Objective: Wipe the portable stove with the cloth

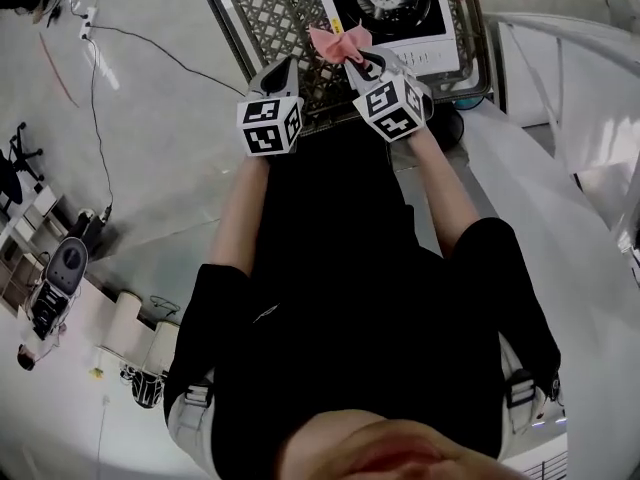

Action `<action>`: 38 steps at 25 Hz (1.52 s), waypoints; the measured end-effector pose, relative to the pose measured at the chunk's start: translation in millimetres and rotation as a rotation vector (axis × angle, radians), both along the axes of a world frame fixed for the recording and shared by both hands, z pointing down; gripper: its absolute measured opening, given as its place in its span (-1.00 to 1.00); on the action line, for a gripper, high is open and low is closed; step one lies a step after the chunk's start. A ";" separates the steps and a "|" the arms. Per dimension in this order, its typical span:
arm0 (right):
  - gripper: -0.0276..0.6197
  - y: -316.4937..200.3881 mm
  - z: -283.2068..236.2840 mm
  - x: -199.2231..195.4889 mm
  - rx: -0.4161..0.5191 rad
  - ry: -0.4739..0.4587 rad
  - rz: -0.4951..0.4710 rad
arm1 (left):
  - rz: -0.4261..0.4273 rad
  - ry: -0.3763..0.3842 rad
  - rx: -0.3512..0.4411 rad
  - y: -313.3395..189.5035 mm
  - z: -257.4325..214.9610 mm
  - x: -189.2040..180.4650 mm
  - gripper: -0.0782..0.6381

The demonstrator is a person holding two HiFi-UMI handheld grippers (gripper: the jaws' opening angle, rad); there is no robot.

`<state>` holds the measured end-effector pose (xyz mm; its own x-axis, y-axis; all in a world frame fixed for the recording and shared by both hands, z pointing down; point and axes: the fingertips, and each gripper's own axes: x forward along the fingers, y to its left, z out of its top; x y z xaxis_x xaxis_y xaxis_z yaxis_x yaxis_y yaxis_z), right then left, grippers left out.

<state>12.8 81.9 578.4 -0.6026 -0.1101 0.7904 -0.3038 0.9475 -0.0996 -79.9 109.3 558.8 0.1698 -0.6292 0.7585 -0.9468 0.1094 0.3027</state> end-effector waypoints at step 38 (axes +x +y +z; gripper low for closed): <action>-0.47 -39.1 41.5 83.7 0.033 0.170 0.077 | 0.066 0.026 -0.028 -23.4 11.4 49.5 -0.78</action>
